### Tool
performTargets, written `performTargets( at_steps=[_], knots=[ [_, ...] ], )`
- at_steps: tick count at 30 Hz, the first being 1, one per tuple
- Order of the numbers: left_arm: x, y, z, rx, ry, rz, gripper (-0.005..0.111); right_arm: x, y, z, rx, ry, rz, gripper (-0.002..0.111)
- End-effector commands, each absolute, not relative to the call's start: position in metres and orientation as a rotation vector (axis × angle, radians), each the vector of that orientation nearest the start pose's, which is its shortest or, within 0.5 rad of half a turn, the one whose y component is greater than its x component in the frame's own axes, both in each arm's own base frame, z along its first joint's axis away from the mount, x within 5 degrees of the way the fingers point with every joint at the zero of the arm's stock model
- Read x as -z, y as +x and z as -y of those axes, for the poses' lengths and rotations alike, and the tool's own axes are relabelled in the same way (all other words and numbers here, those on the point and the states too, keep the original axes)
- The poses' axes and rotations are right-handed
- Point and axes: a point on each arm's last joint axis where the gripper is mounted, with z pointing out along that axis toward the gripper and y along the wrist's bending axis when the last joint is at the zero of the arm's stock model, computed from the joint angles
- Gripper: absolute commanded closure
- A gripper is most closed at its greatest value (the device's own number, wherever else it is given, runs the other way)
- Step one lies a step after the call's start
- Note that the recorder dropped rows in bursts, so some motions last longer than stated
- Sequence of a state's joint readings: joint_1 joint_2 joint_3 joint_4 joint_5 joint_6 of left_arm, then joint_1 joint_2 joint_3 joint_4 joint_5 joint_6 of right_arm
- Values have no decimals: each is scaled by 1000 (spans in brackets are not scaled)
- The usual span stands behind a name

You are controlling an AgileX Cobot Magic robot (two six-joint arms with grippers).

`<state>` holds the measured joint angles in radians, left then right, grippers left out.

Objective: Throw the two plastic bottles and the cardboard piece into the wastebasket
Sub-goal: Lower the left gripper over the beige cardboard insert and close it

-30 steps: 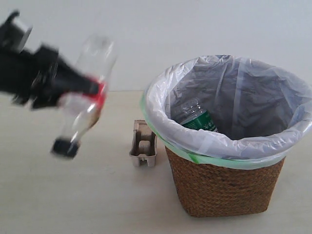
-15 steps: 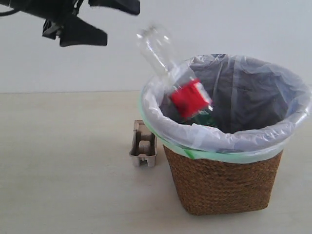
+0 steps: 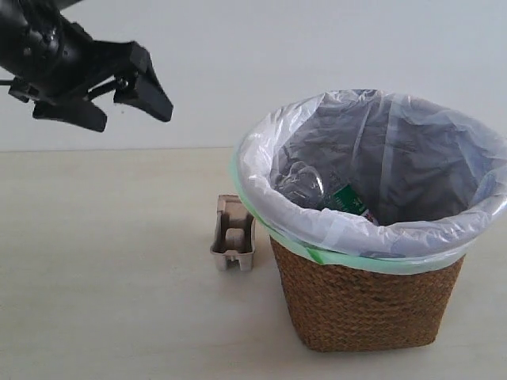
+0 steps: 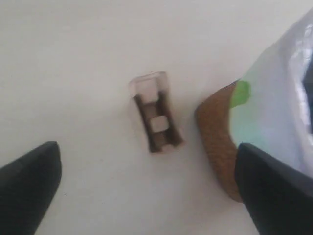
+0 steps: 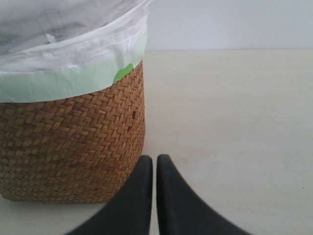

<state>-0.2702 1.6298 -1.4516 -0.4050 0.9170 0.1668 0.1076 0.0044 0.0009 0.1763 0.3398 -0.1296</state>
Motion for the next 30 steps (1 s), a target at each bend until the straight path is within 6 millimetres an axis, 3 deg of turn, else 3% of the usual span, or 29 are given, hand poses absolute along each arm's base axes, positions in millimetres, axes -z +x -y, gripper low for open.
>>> performTargets(
  at_steps=[1,7,14,26,30],
  knots=[
    [-288,353,126,478,342,-2631,17,-183,53,-11,-143,-107,-1812,108],
    [-227,374,135,450,410,-2752,17,-183,53,-11,-143,-107,-1812,108],
    [-187,387,149,440,402,-2772,17,-183,53,-11,-143,-107,-1812,108],
    [-193,384,200,471,541,-2630,17,-183,53,-11,-143,-107,-1812,108],
    [-187,386,206,474,554,-2635,17,-183,53,-11,-143,-107,-1812,108]
  ],
)
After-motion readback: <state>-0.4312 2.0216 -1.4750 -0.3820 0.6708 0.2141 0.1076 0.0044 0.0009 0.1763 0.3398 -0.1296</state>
